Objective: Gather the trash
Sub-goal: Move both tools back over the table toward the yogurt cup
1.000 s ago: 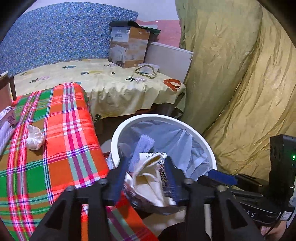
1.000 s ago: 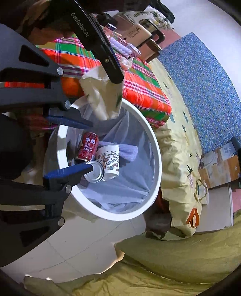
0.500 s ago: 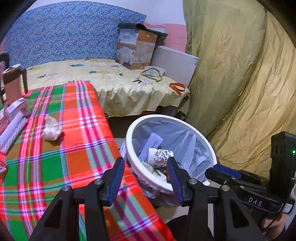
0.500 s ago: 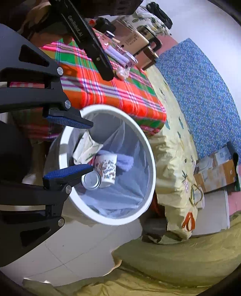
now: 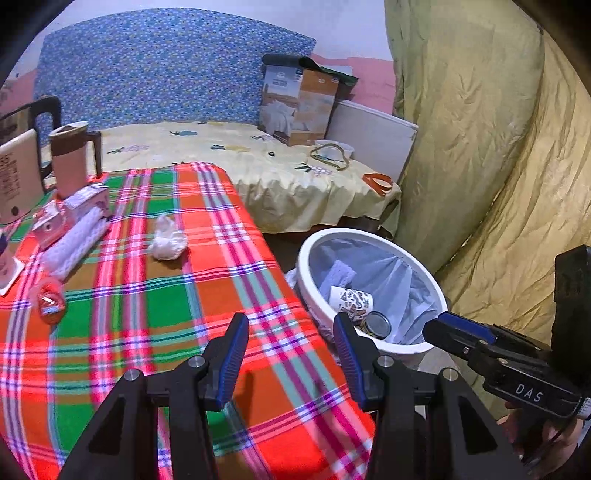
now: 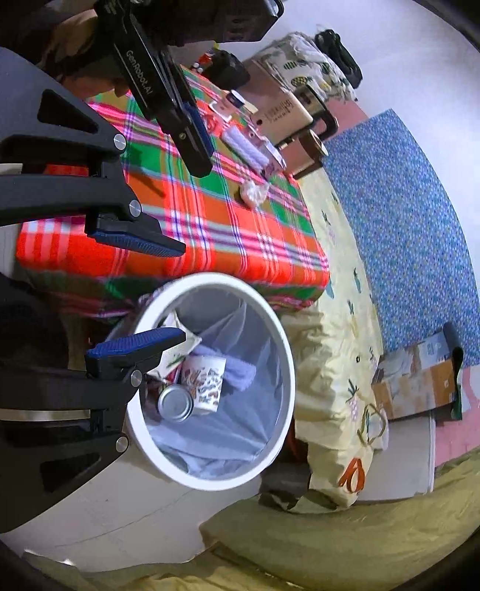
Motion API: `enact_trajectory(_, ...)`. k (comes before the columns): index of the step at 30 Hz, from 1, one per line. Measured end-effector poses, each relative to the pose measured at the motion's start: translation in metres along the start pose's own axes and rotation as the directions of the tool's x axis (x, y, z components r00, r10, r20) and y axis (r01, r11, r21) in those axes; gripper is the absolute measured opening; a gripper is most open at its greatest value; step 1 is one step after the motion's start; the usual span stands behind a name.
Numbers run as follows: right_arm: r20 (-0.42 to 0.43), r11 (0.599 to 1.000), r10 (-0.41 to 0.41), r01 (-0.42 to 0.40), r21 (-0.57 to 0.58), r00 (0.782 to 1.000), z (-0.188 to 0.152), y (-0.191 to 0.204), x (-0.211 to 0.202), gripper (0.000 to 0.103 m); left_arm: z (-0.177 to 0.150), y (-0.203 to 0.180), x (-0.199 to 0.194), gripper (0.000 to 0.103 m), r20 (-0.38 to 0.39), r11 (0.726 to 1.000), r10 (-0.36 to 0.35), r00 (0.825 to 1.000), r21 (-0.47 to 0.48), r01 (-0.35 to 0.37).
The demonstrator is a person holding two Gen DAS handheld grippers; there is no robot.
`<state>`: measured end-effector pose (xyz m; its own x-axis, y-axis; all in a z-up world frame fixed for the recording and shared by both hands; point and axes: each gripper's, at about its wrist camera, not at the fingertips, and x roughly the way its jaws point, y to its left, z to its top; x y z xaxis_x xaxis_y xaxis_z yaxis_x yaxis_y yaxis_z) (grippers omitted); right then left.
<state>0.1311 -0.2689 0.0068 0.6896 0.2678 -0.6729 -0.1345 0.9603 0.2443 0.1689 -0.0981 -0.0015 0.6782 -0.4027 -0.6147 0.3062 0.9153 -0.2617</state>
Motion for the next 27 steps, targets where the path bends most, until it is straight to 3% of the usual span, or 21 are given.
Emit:
enact_trajectory(16,0.046,0.991,0.062,-0.057,-0.120,0.997,-0.017,0.047,-0.012,0.043,-0.028,0.022,-0.054,0.047,0.035,0.996,0.079,0.996,-0.043,-0.077)
enact_trajectory(27,0.038,0.978,0.128,-0.120,-0.168,0.991,-0.028,0.073,-0.015,0.047,-0.055,0.048,-0.089,0.048,0.049,0.982,0.168,0.985,-0.100,-0.162)
